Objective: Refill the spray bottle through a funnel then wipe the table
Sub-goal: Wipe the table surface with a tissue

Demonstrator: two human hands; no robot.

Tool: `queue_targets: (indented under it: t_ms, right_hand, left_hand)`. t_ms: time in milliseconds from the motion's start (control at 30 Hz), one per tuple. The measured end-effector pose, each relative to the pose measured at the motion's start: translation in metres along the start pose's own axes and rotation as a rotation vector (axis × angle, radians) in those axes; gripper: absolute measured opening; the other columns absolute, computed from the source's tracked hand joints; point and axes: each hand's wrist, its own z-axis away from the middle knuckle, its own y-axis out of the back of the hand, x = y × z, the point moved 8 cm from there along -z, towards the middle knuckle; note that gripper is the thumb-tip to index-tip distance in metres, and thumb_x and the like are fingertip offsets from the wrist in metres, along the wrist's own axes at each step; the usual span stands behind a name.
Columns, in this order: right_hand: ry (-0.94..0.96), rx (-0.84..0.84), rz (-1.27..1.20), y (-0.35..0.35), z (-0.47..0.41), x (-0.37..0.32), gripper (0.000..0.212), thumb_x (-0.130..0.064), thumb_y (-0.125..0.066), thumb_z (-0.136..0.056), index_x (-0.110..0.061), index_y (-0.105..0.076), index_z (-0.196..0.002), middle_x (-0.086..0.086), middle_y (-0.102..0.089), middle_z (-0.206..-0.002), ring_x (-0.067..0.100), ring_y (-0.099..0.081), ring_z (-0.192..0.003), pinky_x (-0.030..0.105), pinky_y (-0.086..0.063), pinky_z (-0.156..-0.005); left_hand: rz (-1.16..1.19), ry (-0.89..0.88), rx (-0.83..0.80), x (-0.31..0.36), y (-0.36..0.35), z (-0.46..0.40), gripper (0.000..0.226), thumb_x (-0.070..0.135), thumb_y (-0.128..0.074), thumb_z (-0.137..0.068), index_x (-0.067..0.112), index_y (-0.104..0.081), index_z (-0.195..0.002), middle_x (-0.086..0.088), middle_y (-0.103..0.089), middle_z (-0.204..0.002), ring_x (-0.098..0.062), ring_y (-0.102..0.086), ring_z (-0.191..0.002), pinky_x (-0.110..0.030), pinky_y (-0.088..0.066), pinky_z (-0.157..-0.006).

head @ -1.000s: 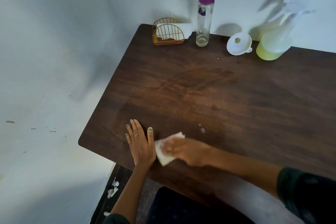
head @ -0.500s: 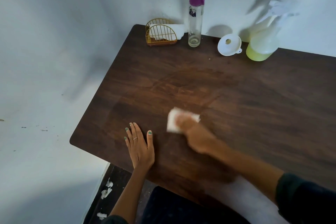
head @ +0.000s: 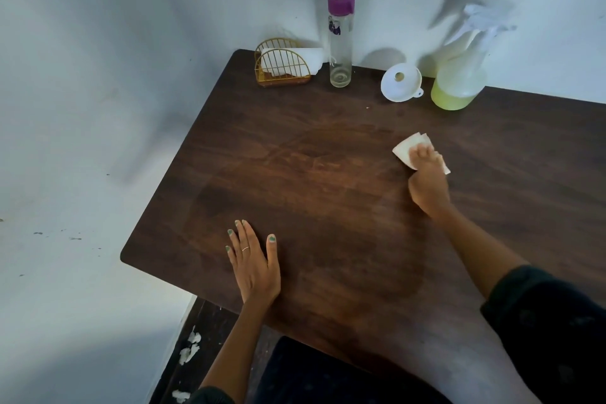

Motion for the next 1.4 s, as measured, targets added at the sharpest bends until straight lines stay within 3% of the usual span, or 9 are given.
queue_targets:
  t_ms: [100, 200, 367, 500, 667, 867, 1100, 1233, 1400]
  right_hand:
    - [0.095, 0.065, -0.179, -0.03, 0.047, -0.042, 0.023, -0.008, -0.045, -0.093, -0.006, -0.057, -0.113, 0.018, -0.054, -0.118, 0.03, -0.049, -0.113, 0.045, -0.032, -0.105]
    - [0.542, -0.137, -0.183, -0.094, 0.14, -0.115, 0.052, -0.046, -0.024, -0.1, -0.016, -0.048, -0.135, 0.002, -0.043, -0.145, 0.019, -0.037, -0.137, 0.038, -0.019, -0.119]
    - [1.178, -0.332, 0.057, -0.107, 0.226, -0.131, 0.047, -0.014, -0.035, -0.086, -0.011, -0.059, -0.127, 0.008, -0.055, -0.136, 0.022, -0.047, -0.13, 0.032, -0.025, -0.115]
    - [0.689, -0.089, -0.053, -0.028, 0.122, -0.064, 0.037, -0.031, -0.047, -0.094, -0.022, -0.057, -0.128, -0.001, -0.058, -0.131, 0.017, -0.054, -0.121, 0.034, -0.035, -0.111]
    - [-0.158, 0.093, -0.027, 0.029, 0.034, 0.074, 0.062, 0.01, -0.031, -0.074, -0.001, -0.043, -0.134, 0.021, -0.034, -0.147, 0.04, -0.032, -0.132, 0.043, -0.025, -0.112]
    - [0.054, 0.104, -0.25, -0.046, 0.113, -0.032, 0.033, -0.015, -0.045, -0.092, -0.014, -0.064, -0.119, 0.015, -0.057, -0.128, 0.032, -0.049, -0.123, 0.052, -0.027, -0.113]
    - [1.09, -0.294, 0.058, -0.108, 0.247, -0.132, 0.054, -0.014, -0.032, -0.082, -0.007, -0.053, -0.131, 0.011, -0.05, -0.14, 0.024, -0.037, -0.134, 0.034, -0.004, -0.116]
    - [0.511, -0.122, -0.32, -0.044, 0.143, -0.053, 0.035, -0.032, -0.046, -0.095, -0.017, -0.062, -0.122, 0.003, -0.063, -0.125, 0.02, -0.057, -0.117, 0.042, -0.035, -0.111]
    - [-0.129, 0.075, -0.15, 0.014, 0.056, 0.079, 0.058, 0.008, -0.037, -0.073, -0.002, -0.051, -0.128, 0.019, -0.045, -0.139, 0.04, -0.039, -0.127, 0.037, -0.018, -0.114]
  left_hand:
    - [0.006, -0.007, -0.009, 0.003, -0.003, 0.001, 0.087, 0.062, 0.001, -0.085, 0.008, -0.005, -0.153, -0.007, -0.002, -0.163, -0.022, 0.003, -0.151, -0.036, 0.006, -0.12]
    - [0.013, -0.019, -0.019, 0.008, -0.006, 0.002, 0.088, 0.062, 0.0, -0.085, 0.007, -0.004, -0.153, -0.008, -0.003, -0.163, -0.023, 0.004, -0.15, -0.036, 0.006, -0.12]
    - [0.014, -0.04, -0.011, 0.016, -0.006, -0.001, 0.087, 0.061, -0.001, -0.085, 0.006, -0.006, -0.153, -0.009, -0.004, -0.163, -0.024, 0.002, -0.151, -0.037, 0.005, -0.12]
    - [0.015, -0.051, -0.02, 0.019, -0.011, 0.0, 0.087, 0.061, -0.001, -0.086, 0.007, -0.005, -0.153, -0.008, -0.003, -0.163, -0.023, 0.003, -0.15, -0.035, 0.007, -0.119]
    - [0.022, -0.059, -0.036, 0.022, -0.016, 0.004, 0.087, 0.062, -0.001, -0.086, 0.008, -0.003, -0.153, -0.007, -0.002, -0.163, -0.022, 0.005, -0.15, -0.036, 0.007, -0.119]
    - [0.003, -0.064, -0.045, 0.024, -0.021, 0.004, 0.087, 0.062, 0.0, -0.086, 0.008, -0.004, -0.153, -0.007, -0.002, -0.163, -0.022, 0.005, -0.15, -0.038, 0.007, -0.12]
    - [0.005, -0.077, -0.054, 0.026, -0.022, 0.002, 0.088, 0.062, 0.0, -0.085, 0.007, -0.006, -0.153, -0.008, -0.003, -0.163, -0.022, 0.005, -0.15, -0.037, 0.006, -0.12]
    - [-0.001, -0.088, -0.062, 0.024, -0.023, 0.001, 0.087, 0.063, 0.0, -0.086, 0.007, -0.005, -0.153, -0.007, -0.002, -0.163, -0.02, 0.006, -0.15, -0.036, 0.007, -0.12]
    - [-0.009, -0.083, -0.063, 0.023, -0.024, 0.001, 0.087, 0.063, 0.001, -0.086, 0.009, -0.004, -0.154, -0.006, 0.0, -0.163, -0.019, 0.008, -0.15, -0.035, 0.008, -0.119]
